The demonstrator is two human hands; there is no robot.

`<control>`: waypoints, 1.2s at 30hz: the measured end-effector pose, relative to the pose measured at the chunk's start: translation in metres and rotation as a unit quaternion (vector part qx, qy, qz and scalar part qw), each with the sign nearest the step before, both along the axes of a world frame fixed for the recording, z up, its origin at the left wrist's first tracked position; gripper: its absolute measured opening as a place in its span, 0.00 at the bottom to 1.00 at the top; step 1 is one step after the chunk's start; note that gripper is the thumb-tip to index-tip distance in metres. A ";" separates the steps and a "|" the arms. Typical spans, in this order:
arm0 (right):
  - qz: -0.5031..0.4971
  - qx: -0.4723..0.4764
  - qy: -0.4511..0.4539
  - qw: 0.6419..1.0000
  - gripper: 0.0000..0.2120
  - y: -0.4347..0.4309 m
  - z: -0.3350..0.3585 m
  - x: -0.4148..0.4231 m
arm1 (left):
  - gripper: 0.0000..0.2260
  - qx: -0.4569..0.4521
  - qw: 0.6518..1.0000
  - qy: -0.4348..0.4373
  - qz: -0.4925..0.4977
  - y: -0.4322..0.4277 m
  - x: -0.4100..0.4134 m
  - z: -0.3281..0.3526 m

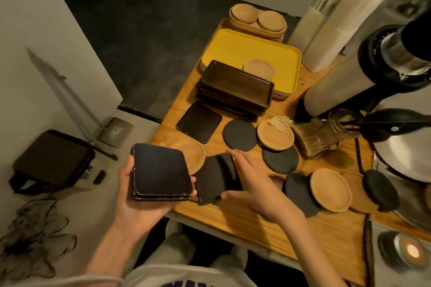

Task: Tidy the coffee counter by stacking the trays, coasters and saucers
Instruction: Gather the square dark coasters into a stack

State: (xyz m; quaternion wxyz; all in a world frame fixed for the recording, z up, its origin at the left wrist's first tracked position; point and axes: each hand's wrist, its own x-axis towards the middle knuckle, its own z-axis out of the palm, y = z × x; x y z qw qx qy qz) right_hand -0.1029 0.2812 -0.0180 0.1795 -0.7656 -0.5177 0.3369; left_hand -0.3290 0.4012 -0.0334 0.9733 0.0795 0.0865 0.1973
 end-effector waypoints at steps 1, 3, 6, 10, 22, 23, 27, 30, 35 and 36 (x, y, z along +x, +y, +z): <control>-0.007 -0.008 0.000 1.000 0.49 0.003 -0.001 -0.003 | 0.27 -0.009 1.000 -0.003 -0.013 0.009 -0.004 0.000; -0.015 -0.019 -0.024 0.999 0.51 0.007 -0.004 -0.007 | 0.27 -0.032 0.999 0.024 -0.031 0.023 -0.010 0.003; -0.008 -0.032 -0.058 0.998 0.53 0.010 -0.010 -0.015 | 0.26 0.011 0.994 0.104 -0.023 0.037 -0.017 -0.005; 0.043 -0.070 -0.118 0.990 0.56 0.015 -0.018 -0.018 | 0.32 0.034 0.987 0.154 0.001 0.039 -0.016 -0.005; 0.113 -0.073 -0.171 0.976 0.55 0.025 -0.027 -0.007 | 0.30 0.032 0.986 0.164 0.014 0.029 -0.006 -0.003; 0.115 -0.069 -0.173 0.976 0.55 0.024 -0.026 -0.005 | 0.30 0.029 0.985 0.168 0.017 0.028 -0.004 -0.004; 0.114 -0.051 -0.161 0.979 0.53 0.018 -0.018 -0.005 | 0.29 0.030 0.983 0.180 0.029 0.028 0.001 -0.005; 0.099 -0.051 -0.132 0.985 0.49 0.009 -0.011 -0.002 | 0.29 0.050 0.982 0.178 0.032 0.027 0.007 -0.002; 0.058 -0.041 -0.113 0.991 0.48 -0.009 -0.003 0.010 | 0.30 0.046 0.982 0.182 0.014 0.030 0.015 -0.001; 0.049 -0.036 -0.105 0.993 0.48 -0.012 -0.002 0.012 | 0.31 0.049 0.982 0.183 0.010 0.031 0.017 0.000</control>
